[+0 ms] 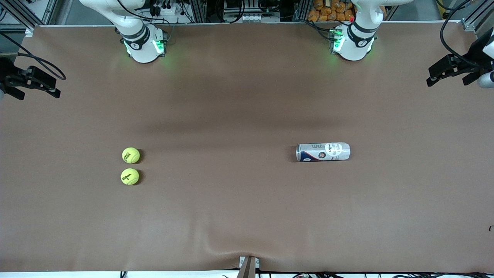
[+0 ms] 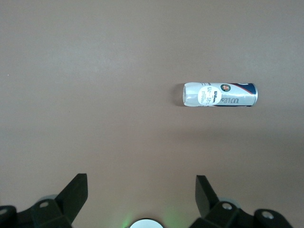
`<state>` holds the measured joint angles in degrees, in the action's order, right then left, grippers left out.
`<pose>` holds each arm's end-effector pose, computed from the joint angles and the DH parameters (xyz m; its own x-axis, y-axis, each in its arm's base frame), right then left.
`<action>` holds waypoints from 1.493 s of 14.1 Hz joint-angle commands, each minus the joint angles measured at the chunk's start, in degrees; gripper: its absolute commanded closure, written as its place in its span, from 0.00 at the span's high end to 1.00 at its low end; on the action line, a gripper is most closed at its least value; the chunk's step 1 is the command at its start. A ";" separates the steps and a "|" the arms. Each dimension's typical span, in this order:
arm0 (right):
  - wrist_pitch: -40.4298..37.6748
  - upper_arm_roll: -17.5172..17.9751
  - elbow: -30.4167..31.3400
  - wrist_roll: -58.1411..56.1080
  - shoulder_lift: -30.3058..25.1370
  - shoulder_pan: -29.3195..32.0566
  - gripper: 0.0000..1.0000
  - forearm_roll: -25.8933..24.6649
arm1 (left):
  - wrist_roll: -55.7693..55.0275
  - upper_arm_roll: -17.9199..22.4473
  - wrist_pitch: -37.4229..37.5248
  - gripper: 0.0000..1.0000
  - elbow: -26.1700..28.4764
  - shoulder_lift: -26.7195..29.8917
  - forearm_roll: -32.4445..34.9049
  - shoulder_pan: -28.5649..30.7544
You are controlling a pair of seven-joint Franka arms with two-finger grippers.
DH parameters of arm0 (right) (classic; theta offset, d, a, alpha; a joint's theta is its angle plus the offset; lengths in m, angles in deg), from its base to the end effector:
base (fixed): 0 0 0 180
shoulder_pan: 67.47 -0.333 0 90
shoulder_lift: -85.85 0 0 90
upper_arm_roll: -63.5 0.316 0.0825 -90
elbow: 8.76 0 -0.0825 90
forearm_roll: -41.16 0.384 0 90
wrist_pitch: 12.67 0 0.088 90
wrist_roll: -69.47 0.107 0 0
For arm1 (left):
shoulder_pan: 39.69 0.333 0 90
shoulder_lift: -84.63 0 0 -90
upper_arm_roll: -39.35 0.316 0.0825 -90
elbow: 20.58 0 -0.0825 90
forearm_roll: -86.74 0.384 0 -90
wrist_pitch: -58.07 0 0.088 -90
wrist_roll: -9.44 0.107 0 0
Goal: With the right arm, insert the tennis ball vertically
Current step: 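Reach the left gripper toward the clear tennis-ball tube lying down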
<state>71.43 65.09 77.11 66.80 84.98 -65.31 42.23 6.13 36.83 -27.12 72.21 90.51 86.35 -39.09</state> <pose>0.5393 -0.0031 0.6575 0.9991 0.0385 -0.0148 0.0383 -0.9991 -0.0189 0.5131 -0.0193 0.6492 0.9993 0.0241 -0.0302 0.0241 -0.9997 0.0006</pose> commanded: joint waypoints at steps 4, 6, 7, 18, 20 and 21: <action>-0.08 0.34 0.61 -0.76 -0.80 0.74 1.00 0.69 | 2.60 -0.90 1.34 1.00 -1.46 -2.98 -0.05 -1.21; -0.08 0.34 0.61 -0.76 -0.80 0.66 1.00 0.69 | 2.51 -1.08 1.51 1.00 -0.50 -4.20 0.04 -3.05; -0.08 0.34 0.61 -0.76 -0.80 0.66 1.00 0.69 | 2.69 -1.17 1.78 1.00 0.98 -4.90 0.47 -3.93; -0.08 0.34 0.61 -0.76 -0.80 0.66 1.00 0.69 | 25.34 -4.60 -0.68 1.00 1.35 -22.92 15.49 -14.91; -0.08 0.34 0.70 -0.76 -0.80 0.66 1.00 0.69 | 28.08 -4.68 -1.38 1.00 1.52 -24.86 20.57 -17.81; -0.08 0.34 0.61 -0.76 -0.80 0.66 1.00 0.69 | 29.22 -4.77 -1.82 1.00 1.52 -26.08 21.99 -19.04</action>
<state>71.43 65.11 77.20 66.79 84.98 -65.30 42.23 32.53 32.02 -28.74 74.55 65.96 104.59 -55.35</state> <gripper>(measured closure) 0.000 0.000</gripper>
